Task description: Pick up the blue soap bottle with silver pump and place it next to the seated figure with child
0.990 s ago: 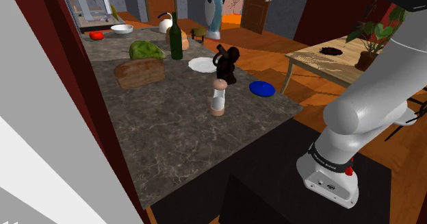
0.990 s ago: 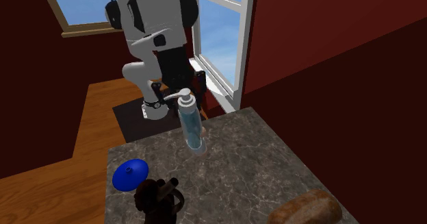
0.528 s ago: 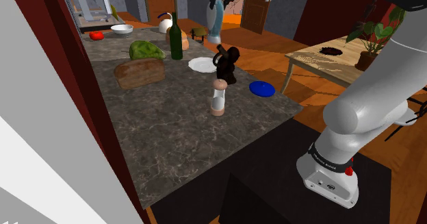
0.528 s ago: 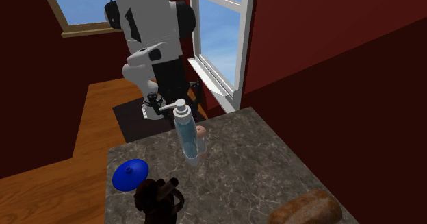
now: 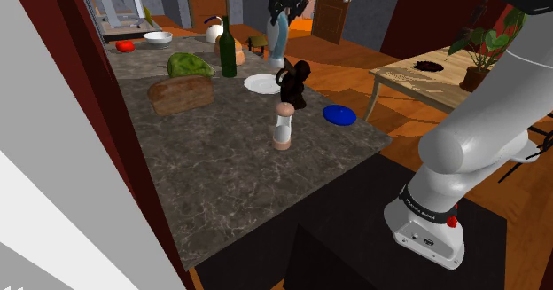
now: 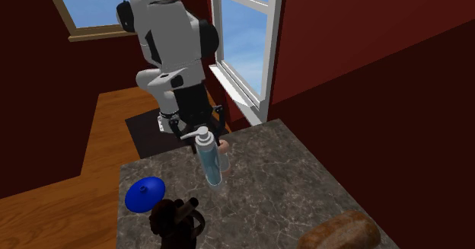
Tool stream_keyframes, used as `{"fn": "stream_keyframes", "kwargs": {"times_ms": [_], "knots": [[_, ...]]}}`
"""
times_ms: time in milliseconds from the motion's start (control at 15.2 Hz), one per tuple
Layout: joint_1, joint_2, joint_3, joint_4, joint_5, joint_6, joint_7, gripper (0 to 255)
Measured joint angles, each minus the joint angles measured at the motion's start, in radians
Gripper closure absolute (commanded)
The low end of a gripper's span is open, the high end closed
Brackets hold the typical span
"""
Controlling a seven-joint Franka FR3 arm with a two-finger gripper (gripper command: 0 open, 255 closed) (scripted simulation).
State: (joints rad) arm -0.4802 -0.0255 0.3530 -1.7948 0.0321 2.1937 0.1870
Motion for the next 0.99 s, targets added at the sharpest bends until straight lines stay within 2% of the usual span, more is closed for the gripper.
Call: {"fn": "stream_keyframes", "kwargs": {"times_ms": [990], "knots": [[0.002,0.016,0.003,-0.184,-0.004,0.199,0.0,255]]}}
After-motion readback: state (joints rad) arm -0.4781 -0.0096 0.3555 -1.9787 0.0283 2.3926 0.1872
